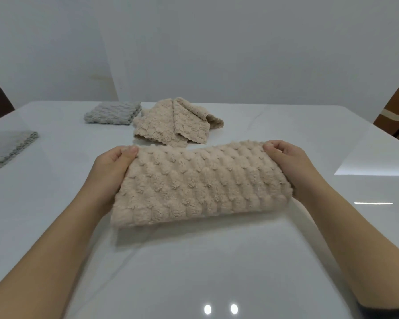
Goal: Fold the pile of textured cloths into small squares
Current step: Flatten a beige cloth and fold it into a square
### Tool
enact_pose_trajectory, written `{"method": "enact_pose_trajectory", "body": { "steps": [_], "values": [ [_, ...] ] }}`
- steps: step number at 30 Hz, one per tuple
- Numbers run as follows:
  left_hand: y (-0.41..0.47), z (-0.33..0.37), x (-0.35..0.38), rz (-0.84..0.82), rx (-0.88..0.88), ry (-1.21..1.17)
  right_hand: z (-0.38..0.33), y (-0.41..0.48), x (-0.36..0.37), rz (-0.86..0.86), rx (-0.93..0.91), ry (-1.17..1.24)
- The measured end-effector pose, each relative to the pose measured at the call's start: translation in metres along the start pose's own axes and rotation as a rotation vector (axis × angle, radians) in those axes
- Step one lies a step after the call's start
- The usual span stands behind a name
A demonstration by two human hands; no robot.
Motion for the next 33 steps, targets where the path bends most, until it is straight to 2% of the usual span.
{"method": "enact_pose_trajectory", "body": {
  "steps": [2,4,7,11,13,15,17,20,27,31,33],
  "values": [
    [0.007,-0.006,-0.001,0.022,0.029,0.308,0.007,0.002,-0.006,0.057,-0.004,-0.256],
    [0.013,-0.011,-0.002,0.09,0.11,0.699,0.008,0.007,-0.004,0.122,-0.114,-0.6],
    [0.018,-0.019,0.004,0.154,0.165,0.996,0.013,0.014,0.006,0.158,-0.195,-0.962],
    [0.014,-0.002,-0.003,0.275,0.248,0.949,-0.014,0.004,0.017,0.258,-0.387,-1.12],
    [0.004,0.015,0.011,0.26,0.372,0.939,-0.02,-0.007,0.043,0.122,-0.465,-1.116],
    [-0.009,0.025,0.05,0.07,0.459,0.982,-0.001,-0.02,0.078,-0.138,-0.417,-1.16],
    [-0.024,0.013,0.095,-0.195,0.456,1.065,0.029,-0.03,0.1,-0.334,-0.302,-1.274],
    [-0.033,-0.028,0.128,-0.444,0.317,1.199,0.051,-0.03,0.101,-0.384,-0.213,-1.386],
    [-0.014,-0.051,0.064,-0.372,0.153,1.283,0.052,-0.03,0.097,-0.368,-0.205,-1.377],
    [-0.017,-0.052,0.06,-0.366,0.151,1.284,0.043,-0.03,0.099,-0.368,-0.174,-1.36],
    [-0.016,-0.051,0.062,-0.36,0.153,1.287,0.028,-0.03,0.111,-0.343,-0.252,-1.362]
  ]
}}
Point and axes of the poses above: each hand's wrist, its own y-axis towards the middle knuckle, its own x-axis out of the palm, z = x × y, the point moved 9 cm from there along y, towards the middle knuckle, and after that the axes turned 1 degree about -z, right-handed, at the moved point
